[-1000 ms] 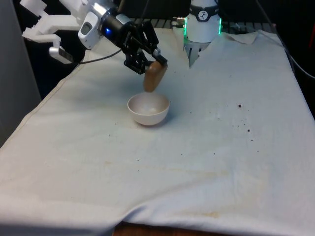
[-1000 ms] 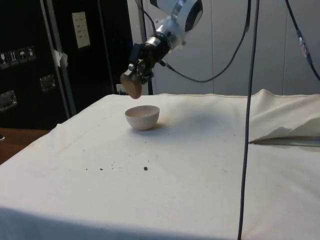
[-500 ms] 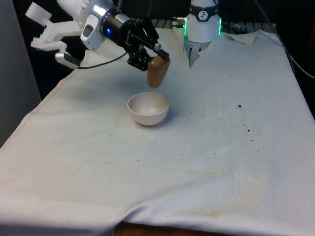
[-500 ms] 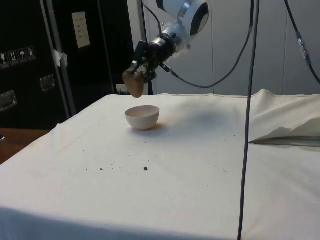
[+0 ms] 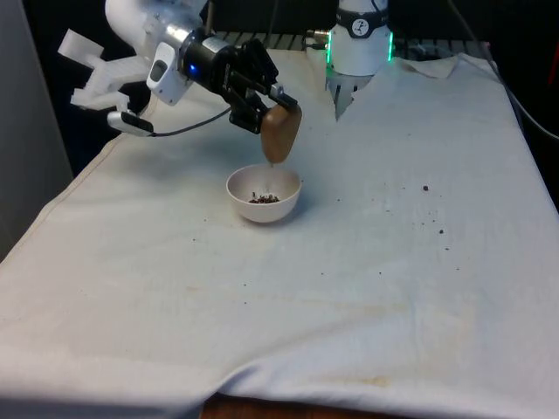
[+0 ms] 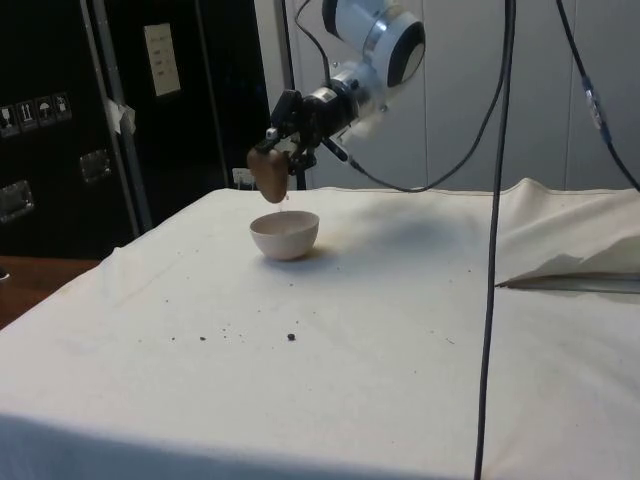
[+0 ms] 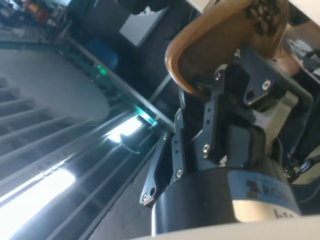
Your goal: Pour the coffee beans from the cup into the bowl.
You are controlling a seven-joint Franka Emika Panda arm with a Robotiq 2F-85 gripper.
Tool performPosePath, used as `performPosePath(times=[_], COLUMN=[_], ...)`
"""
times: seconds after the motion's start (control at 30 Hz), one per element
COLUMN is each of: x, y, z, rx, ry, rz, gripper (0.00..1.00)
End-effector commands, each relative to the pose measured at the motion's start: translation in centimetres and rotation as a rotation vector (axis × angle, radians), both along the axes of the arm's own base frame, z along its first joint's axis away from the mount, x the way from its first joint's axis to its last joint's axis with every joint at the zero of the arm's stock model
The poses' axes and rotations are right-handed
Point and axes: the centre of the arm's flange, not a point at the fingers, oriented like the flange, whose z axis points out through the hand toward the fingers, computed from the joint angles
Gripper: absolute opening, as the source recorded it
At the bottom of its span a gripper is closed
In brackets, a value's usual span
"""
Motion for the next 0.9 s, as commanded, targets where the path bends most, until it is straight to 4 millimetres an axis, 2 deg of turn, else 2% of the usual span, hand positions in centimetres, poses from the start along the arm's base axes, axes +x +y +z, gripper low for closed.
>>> performPosePath(times=[0.0, 0.37, 0.87], x=[0.0, -0.3, -0.7], y=[-0.1, -0.6, -3.1], z=[-0.1, -0.9, -0.1], rx=[0.016, 0.080, 0.173], ry=[0.000, -0.022, -0.056], rz=[-0.008, -0.039, -0.054], gripper=[0.05, 0.05, 0.05])
